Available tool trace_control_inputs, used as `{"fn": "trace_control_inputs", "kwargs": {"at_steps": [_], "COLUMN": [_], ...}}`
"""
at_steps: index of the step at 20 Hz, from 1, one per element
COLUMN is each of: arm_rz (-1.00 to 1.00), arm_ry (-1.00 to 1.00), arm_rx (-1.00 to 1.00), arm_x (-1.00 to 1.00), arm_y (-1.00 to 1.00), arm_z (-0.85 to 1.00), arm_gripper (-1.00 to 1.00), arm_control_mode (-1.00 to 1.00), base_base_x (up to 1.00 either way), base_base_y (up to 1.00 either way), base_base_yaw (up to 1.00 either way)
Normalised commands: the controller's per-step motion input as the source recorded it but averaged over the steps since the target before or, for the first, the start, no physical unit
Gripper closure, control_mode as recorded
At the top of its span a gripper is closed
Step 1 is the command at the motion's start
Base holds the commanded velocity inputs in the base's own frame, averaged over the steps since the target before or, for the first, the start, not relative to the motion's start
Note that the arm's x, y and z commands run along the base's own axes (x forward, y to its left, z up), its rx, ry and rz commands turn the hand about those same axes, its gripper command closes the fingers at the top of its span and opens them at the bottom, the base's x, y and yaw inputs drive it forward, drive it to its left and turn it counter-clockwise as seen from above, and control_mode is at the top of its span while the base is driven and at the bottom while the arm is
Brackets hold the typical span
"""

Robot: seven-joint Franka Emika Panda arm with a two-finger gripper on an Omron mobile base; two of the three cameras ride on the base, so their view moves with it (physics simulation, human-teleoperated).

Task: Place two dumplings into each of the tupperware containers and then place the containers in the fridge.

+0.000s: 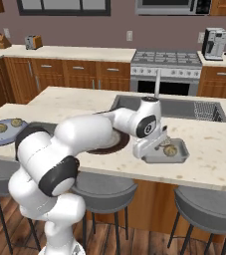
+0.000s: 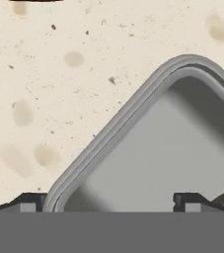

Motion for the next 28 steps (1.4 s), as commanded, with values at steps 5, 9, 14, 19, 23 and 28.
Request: {"fn": "trace_control_inputs", "kwargs": {"at_steps": [5,9,14,19,23,28], "arm_rz": [0.00,0.00,0.00,0.08,0.13,0.14], "arm_ry": [0.04,0.00,0.02,0.00,-0.01,-0.11], "arm_rx": [0.00,0.00,-0.03,0.00,0.00,0.00], "arm_x": [0.01,-0.86,-0.18,0.56,0.16,0.00], "arm_y": [0.04,0.16,0.31,0.11,-0.12,0.00], "arm_z": [-0.54,-0.27,-0.59,-0.72,-0.34,-0.02], "arm_gripper": [-1.00,-1.00,-1.00,1.00,1.00,1.00], "arm_control_mode": [-1.00,-1.00,-1.00,-1.00,-1.00,-1.00], "base_base_x": [0.00,0.00,0.00,0.00,0.00,0.00], "base_base_y": [0.00,0.00,0.00,0.00,0.00,0.00], "base_base_yaw": [0.00,0.00,0.00,0.00,0.00,0.00]}}
